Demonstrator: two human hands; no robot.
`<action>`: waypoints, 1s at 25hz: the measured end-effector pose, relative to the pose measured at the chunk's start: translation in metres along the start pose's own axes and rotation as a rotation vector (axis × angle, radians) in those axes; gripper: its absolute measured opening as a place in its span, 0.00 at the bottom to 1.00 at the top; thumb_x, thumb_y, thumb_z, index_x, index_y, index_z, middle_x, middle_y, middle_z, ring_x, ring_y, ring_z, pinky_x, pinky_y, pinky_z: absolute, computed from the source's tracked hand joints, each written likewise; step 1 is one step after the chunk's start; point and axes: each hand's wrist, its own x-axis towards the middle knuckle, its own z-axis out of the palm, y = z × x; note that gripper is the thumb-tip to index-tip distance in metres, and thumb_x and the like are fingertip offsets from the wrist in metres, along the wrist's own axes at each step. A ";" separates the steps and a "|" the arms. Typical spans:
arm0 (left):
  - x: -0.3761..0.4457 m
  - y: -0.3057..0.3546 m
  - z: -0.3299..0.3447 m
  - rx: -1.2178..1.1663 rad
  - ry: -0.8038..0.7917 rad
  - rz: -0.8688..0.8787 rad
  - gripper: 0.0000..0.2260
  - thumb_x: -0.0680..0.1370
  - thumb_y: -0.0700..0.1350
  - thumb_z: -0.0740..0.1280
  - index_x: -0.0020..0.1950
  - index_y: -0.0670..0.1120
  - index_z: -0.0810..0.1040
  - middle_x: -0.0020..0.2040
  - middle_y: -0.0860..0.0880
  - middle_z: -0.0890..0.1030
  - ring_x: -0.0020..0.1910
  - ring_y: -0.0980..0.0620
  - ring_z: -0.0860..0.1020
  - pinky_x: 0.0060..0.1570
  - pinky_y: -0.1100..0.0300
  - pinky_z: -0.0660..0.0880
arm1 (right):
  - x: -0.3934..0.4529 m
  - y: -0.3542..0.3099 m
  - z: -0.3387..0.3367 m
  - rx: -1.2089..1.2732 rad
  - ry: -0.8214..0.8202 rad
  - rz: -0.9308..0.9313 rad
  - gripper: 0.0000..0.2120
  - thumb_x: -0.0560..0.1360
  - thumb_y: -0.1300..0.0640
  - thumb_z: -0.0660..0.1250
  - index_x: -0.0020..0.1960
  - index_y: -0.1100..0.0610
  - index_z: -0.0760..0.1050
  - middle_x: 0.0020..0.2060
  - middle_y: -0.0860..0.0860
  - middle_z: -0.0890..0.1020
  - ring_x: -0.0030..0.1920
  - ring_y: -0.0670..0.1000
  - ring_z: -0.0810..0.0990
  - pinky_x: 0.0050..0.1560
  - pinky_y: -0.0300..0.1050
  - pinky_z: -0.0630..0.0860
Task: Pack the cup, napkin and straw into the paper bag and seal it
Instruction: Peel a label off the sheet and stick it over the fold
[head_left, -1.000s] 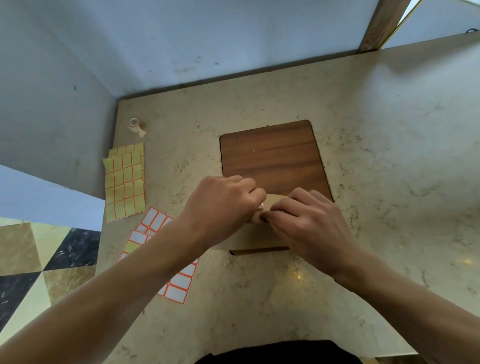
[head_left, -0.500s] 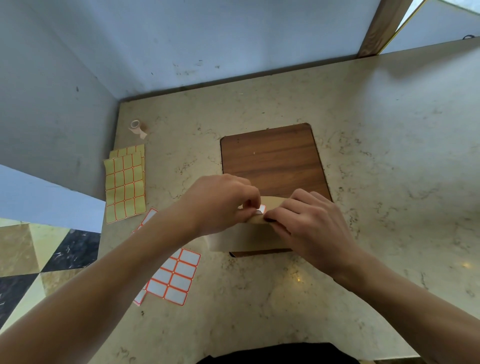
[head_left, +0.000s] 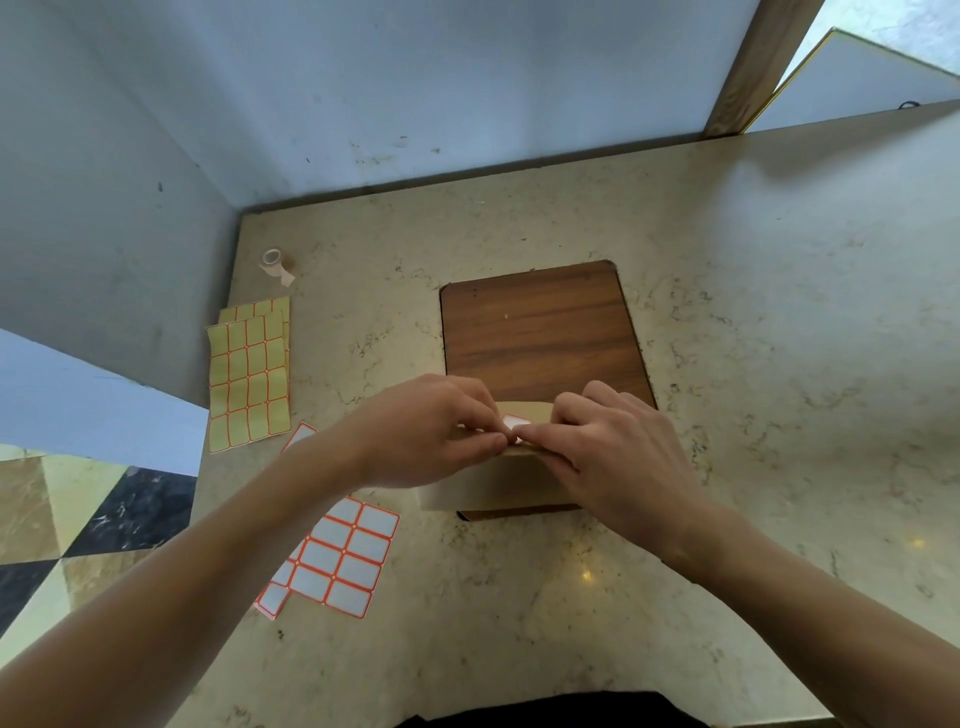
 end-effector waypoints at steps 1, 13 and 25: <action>-0.005 0.000 0.002 0.027 0.024 0.014 0.12 0.78 0.55 0.63 0.56 0.54 0.83 0.50 0.58 0.79 0.47 0.61 0.75 0.46 0.56 0.77 | -0.001 -0.001 0.000 -0.008 0.002 -0.006 0.10 0.74 0.51 0.67 0.55 0.45 0.81 0.35 0.47 0.77 0.36 0.50 0.72 0.30 0.45 0.69; -0.014 -0.003 0.023 0.353 0.205 0.068 0.10 0.76 0.49 0.69 0.56 0.52 0.81 0.50 0.51 0.80 0.52 0.51 0.72 0.45 0.60 0.65 | -0.009 0.000 0.008 -0.056 0.069 -0.049 0.10 0.72 0.57 0.70 0.53 0.49 0.82 0.37 0.48 0.80 0.36 0.51 0.73 0.30 0.44 0.67; -0.007 -0.012 0.032 0.344 0.074 -0.034 0.20 0.78 0.54 0.64 0.70 0.60 0.68 0.68 0.52 0.70 0.67 0.50 0.62 0.60 0.51 0.66 | -0.011 0.002 0.010 -0.044 0.118 -0.091 0.11 0.75 0.56 0.63 0.54 0.49 0.82 0.38 0.47 0.81 0.36 0.51 0.73 0.31 0.45 0.69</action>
